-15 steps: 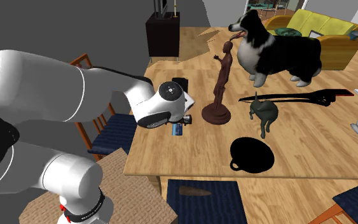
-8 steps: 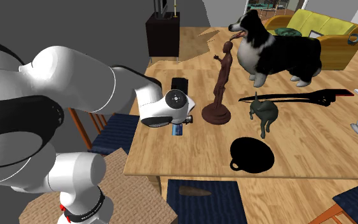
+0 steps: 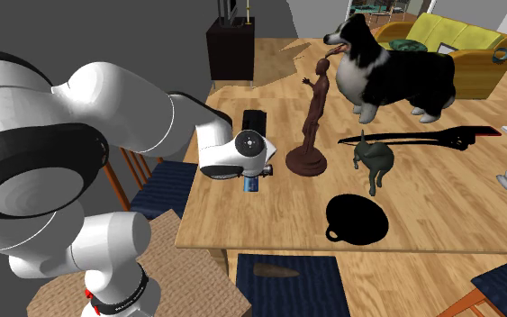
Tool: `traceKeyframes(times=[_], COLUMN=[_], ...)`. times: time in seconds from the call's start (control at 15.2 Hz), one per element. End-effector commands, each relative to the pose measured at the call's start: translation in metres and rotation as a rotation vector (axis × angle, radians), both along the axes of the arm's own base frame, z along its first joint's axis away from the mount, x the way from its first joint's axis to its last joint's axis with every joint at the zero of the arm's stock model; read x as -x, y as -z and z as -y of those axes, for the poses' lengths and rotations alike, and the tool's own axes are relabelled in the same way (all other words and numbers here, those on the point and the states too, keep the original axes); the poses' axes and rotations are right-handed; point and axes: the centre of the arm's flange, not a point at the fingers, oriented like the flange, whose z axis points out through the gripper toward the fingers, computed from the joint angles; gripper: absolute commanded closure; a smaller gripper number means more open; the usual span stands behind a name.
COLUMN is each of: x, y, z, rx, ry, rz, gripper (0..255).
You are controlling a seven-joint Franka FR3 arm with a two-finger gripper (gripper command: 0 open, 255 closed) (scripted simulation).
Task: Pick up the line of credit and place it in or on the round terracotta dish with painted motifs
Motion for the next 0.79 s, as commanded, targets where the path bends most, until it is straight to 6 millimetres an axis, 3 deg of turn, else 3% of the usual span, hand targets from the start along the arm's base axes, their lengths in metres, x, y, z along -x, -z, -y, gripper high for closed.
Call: traceKeyframes(times=[0.0, 0.07, 0.13, 0.73], x=[0.0000, 0.0000, 0.0000, 0.0000], y=[0.0001, 0.0001, 0.0001, 0.0001], z=[0.0000, 0.0000, 0.0000, 0.0000], rx=[0.000, 0.000, 0.000, 0.000], ry=[0.000, 0.000, 0.000, 0.000], rz=[0.000, 0.000, 0.000, 0.000], gripper=[0, 0, 255, 255])
